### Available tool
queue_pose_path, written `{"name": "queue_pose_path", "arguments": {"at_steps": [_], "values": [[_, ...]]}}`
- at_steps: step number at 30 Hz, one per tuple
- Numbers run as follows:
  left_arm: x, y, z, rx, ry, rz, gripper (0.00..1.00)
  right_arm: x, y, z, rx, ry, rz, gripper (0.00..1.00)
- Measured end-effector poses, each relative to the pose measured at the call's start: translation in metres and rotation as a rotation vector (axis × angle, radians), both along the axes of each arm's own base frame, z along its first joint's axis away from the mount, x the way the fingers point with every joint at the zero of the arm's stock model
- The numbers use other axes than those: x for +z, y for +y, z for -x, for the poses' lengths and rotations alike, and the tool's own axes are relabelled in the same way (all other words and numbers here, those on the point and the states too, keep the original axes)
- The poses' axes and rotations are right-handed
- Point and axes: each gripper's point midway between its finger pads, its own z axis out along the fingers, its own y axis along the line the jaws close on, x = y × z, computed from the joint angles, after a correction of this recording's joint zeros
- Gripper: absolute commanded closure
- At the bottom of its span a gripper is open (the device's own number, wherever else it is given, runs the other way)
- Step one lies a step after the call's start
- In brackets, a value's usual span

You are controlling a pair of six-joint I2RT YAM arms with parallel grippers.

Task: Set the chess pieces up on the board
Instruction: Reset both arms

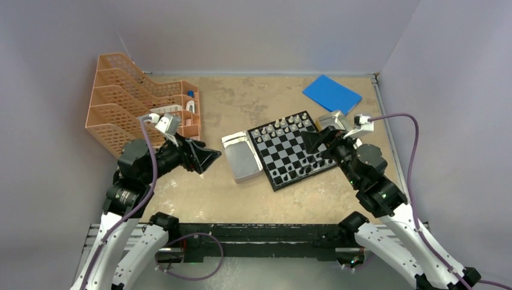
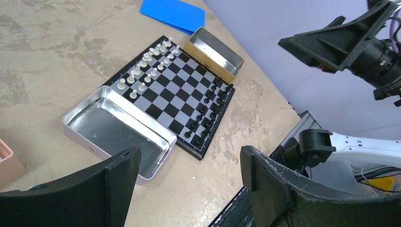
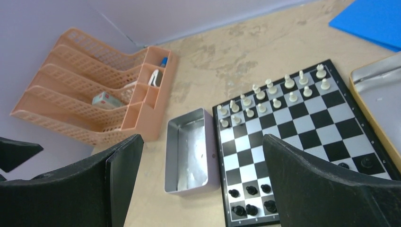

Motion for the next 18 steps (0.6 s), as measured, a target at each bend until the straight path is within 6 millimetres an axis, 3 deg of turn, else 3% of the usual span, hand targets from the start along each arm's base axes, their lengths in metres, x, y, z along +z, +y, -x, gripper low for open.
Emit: {"name": "queue_pose_path", "arguments": {"at_steps": [6, 12, 18], "values": [[-0.010, 0.003, 0.013, 0.006, 0.020, 0.029, 0.23, -0.024, 0.007, 0.004, 0.044, 0.056, 0.020, 0.01], [-0.037, 0.002, 0.019, 0.012, 0.100, 0.054, 0.23, -0.022, 0.012, 0.010, 0.082, 0.059, 0.006, 0.01], [-0.036, 0.002, 0.019, 0.015, 0.108, 0.067, 0.23, -0.017, 0.011, 0.016, 0.093, 0.047, -0.009, 0.01]]}}
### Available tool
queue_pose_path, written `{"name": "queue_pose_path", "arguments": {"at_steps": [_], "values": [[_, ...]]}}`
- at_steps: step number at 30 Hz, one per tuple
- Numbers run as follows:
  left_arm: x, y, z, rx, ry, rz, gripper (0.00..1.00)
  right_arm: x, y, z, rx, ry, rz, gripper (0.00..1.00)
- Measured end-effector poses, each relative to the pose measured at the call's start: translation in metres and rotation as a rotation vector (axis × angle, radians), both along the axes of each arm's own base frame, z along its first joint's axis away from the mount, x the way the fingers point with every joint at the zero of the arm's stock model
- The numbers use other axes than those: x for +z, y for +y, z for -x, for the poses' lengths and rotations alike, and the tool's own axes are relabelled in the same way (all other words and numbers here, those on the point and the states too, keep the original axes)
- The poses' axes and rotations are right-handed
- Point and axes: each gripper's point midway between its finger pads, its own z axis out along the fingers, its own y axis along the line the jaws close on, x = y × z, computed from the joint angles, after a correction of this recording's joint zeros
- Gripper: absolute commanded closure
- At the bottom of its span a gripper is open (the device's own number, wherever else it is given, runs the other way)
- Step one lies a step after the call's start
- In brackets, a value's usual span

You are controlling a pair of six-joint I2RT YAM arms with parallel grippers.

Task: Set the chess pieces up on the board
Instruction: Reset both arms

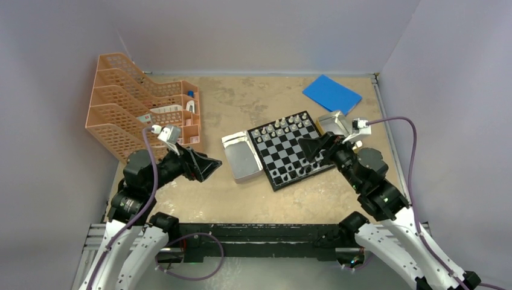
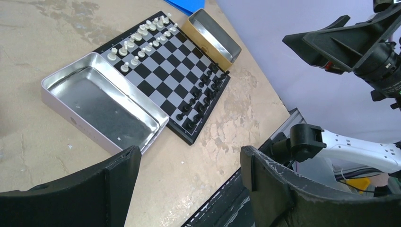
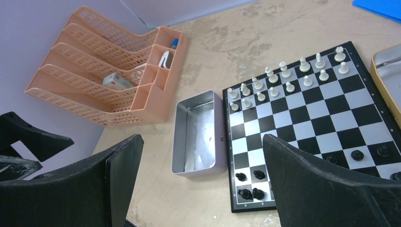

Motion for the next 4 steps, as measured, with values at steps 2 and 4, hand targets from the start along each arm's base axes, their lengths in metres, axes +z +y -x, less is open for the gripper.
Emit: {"name": "queue_pose_path", "arguments": {"at_steps": [2, 4], "values": [[-0.0002, 0.0006, -0.0010, 0.006, 0.000, -0.002, 0.22, 0.0019, -0.0008, 0.0012, 0.000, -0.004, -0.004, 0.01], [0.0003, 0.0013, -0.0017, 0.012, 0.001, -0.003, 0.22, 0.0046, -0.0020, 0.0018, -0.004, -0.007, -0.006, 0.01]]}}
